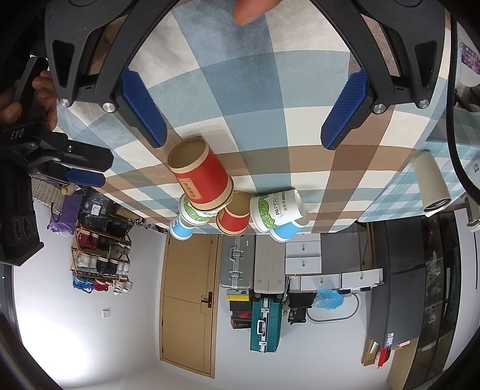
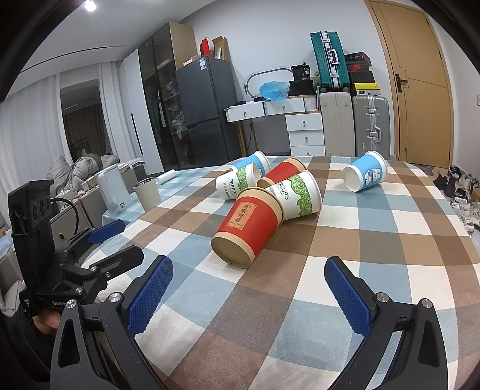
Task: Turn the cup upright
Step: 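Move the right tool toward the tipped red-and-kraft paper cup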
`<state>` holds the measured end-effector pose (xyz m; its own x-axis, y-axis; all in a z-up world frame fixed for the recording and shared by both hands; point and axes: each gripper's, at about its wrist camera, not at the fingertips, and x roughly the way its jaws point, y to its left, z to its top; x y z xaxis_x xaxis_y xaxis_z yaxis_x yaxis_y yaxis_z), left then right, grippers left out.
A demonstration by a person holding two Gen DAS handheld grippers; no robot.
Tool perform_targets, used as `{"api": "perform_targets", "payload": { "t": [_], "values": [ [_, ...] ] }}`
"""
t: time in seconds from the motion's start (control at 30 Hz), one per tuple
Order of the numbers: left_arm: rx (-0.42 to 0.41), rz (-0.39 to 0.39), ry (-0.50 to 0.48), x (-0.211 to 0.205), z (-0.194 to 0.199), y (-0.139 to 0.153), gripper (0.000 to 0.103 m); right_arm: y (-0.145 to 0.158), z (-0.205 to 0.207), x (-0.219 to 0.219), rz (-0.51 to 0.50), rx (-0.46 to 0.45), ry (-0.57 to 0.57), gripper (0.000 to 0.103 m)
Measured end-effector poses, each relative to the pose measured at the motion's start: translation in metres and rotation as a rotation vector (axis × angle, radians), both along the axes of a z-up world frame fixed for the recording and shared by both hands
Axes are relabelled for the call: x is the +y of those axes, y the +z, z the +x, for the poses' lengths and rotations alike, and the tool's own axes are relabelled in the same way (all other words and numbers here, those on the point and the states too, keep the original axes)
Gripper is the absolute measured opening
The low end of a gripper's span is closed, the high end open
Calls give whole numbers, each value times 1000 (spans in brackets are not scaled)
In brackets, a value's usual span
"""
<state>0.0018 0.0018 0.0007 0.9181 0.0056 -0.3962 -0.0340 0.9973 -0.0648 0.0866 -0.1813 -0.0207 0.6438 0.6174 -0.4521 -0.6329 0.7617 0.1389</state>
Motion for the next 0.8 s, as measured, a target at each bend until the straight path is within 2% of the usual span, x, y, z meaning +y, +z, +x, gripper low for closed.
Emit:
{"api": "perform_targets", "payload": {
  "t": [0.4, 0.8],
  "values": [
    [-10, 10, 28, 3, 1, 4, 102, -3, -1, 0, 2, -4, 2, 103],
    [-39, -14, 58, 10, -1, 17, 102, -3, -1, -1, 6, -3, 0, 103]
  ]
}}
